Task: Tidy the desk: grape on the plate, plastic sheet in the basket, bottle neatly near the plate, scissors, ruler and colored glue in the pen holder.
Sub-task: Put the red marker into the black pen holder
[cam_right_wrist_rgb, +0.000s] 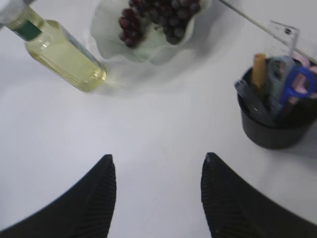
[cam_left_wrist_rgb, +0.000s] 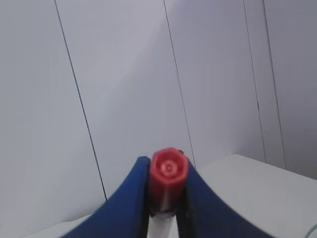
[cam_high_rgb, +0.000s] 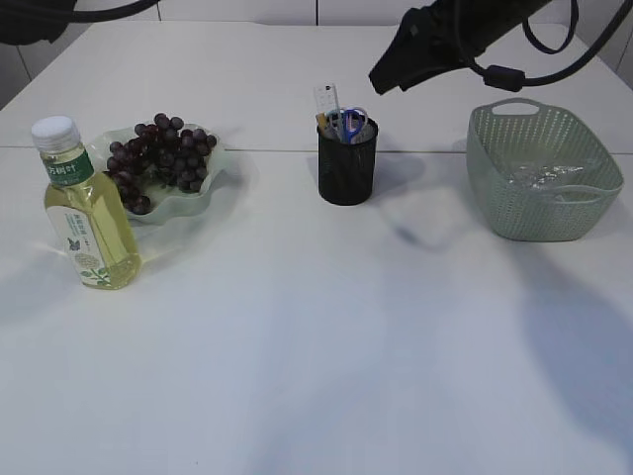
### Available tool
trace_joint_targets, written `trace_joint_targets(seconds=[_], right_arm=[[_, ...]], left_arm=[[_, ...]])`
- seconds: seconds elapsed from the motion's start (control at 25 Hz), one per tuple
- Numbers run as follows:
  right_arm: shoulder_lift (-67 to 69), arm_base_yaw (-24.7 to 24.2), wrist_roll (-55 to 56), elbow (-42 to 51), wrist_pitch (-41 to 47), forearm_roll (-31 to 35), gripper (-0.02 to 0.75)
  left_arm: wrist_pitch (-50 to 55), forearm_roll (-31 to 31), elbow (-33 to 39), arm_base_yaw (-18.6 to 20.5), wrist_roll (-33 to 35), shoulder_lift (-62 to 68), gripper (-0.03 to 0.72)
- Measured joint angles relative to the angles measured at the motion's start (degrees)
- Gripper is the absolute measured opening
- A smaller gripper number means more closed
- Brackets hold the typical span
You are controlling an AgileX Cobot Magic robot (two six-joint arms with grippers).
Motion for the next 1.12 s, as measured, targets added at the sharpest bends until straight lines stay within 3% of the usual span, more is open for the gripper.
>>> trace_joint_targets(seconds=[0.4,0.92,1.12], right_arm=[[0.0,0.0,15.1,0.0,0.3,-22.1,0.42],[-0.8,0.0,33.8,0.0,0.6,-39.0,0.42],[-2.3,-0.1,37.3,0.0,0.9,-41.5,0.405]], left_arm=[[13.7,-0.5,-4.9,0.0,-0.9,0.0,0.094],[30.9,-6.6,-11.9,0.0,-1.2,0.1,0.094],[33.9,-7.7,-14.0,0.0,-1.3,1.2,0.094]])
